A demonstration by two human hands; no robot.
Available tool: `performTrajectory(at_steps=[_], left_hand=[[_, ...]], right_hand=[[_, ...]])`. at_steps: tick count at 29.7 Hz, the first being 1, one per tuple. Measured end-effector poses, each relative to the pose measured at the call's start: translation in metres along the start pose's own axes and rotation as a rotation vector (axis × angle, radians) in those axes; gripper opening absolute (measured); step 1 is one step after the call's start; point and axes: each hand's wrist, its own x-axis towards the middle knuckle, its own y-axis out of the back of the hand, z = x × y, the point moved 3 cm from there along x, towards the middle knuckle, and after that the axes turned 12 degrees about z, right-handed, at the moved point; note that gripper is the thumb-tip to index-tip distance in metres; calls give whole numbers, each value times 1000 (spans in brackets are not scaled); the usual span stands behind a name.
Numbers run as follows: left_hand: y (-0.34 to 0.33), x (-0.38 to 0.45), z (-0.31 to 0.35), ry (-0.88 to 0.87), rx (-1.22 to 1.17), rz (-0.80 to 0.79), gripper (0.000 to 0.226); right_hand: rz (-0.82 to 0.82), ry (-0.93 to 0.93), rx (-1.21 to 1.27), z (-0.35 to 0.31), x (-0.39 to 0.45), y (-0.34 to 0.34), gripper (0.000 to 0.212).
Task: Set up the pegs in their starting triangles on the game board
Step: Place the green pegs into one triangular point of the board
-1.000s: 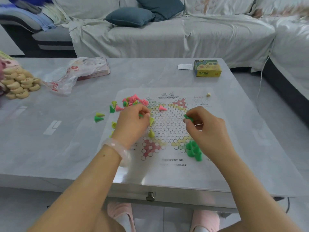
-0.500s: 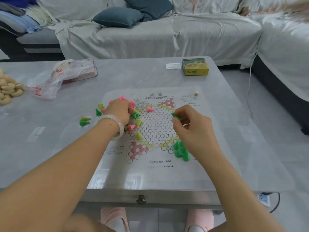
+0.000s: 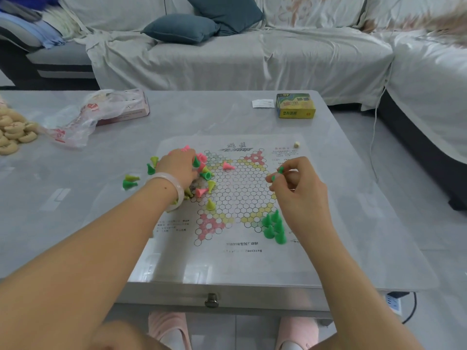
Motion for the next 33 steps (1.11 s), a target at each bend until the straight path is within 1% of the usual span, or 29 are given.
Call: performTrajectory(at_steps=[2,3,4,5,7,8,9,13,16,18,20,23,27,33], left_hand=[[9,-3,-1,44,-116,102,7],[15,-6,-3,91,-220,141,5],[21,-10,-4,161,-374,161,2],[28,-16,-5,258,-577,158,6],[38,-35,-5,472,-1051,83,16],[42,-47,-4,560,-1258,32,18],[43,-57,-3,618,-1409,-4,19],[35,-86,-1,753,-1735,-78,16],[27,-95,1,879,-1971,-192,19],[21,-97,2,974,-2066,-231,23],[16,-98,3,1031,-2102,-248,23],[15,-95,4,1002,-2084,-242,20],[15,-92,0,981,-2052,-200,9],[14,-92,-8,992,-2044,-160,15]], right_hand=[[8,-1,23,2,1,0,7],[4,6,17,4,2,-1,6],[-7,18,-8,5,3,-2,6],[-18,32,-41,6,3,-2,5],[-27,50,-76,7,4,-3,5],[-33,44,-72,6,4,-3,5],[-46,34,-64,6,4,-4,4],[-97,59,-111,4,0,-1,6],[-143,119,-198,2,-5,2,9],[-212,200,-319,2,-8,2,10],[-276,278,-442,3,-11,1,9],[-332,331,-563,6,-17,-3,7],[-369,362,-693,8,-24,-9,11],[-382,337,-752,10,-24,-12,12]])
